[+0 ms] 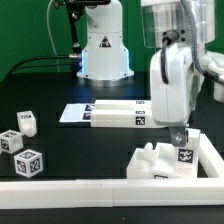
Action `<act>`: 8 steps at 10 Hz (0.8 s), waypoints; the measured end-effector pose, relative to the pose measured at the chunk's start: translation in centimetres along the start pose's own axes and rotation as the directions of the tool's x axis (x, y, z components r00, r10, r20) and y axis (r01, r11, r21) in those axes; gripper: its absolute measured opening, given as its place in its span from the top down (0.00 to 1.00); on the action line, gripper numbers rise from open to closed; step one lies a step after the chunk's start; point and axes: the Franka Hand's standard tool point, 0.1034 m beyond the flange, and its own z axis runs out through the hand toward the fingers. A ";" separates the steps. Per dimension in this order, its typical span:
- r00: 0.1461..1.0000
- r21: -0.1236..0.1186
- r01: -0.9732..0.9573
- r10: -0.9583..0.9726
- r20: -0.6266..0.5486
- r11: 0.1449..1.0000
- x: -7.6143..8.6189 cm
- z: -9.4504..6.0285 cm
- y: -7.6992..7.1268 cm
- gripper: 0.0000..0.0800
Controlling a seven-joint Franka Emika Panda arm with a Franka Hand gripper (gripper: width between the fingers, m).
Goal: Assemble chair
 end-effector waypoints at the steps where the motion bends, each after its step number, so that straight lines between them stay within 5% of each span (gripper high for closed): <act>1: 1.000 0.000 -0.001 0.001 0.000 1.000 0.0 0.0 0.0 0.19; 3: 1.000 -0.003 0.030 -0.030 -0.003 1.000 0.3 0.2 0.0 0.19; 5: 0.981 -0.016 0.194 -0.194 -0.001 0.981 2.6 0.0 0.1 0.19; 8: 0.850 -0.010 0.527 -0.527 0.014 0.850 5.3 -1.4 0.2 0.19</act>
Offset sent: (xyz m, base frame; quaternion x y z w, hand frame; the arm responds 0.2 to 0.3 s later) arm -0.0179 -0.0189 -0.0112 -0.0359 0.0111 -0.0896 0.9953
